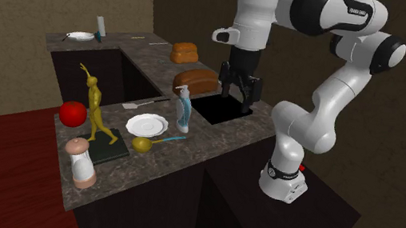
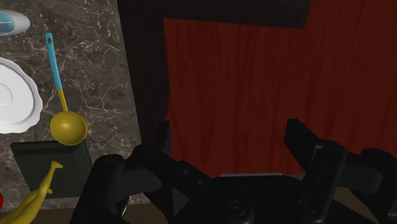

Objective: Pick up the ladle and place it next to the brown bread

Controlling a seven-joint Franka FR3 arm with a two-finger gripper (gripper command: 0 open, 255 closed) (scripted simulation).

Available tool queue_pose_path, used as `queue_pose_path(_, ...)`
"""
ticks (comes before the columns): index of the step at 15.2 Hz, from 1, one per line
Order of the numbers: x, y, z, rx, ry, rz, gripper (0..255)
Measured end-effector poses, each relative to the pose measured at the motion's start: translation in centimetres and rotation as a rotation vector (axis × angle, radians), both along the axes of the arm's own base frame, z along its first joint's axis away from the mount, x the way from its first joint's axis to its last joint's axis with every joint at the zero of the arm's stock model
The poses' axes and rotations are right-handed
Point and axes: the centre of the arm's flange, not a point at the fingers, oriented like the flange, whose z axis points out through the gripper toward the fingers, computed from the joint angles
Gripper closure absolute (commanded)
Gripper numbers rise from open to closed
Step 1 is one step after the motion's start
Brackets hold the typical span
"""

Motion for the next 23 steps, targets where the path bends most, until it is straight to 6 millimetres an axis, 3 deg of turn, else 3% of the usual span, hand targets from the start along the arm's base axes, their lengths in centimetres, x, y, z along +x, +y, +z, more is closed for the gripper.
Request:
queue_pose_path(2, 0.2, -0.3, -0.4, -0.002, -0.001, 0.000, 0)
queue_pose_path(4, 0.6, -1.4, -2.1, -0.009, -0.004, 0.001, 0)
queue_pose_path(23, 6.9, -16.7, -20.0, -0.091, -0.043, 0.016, 0)
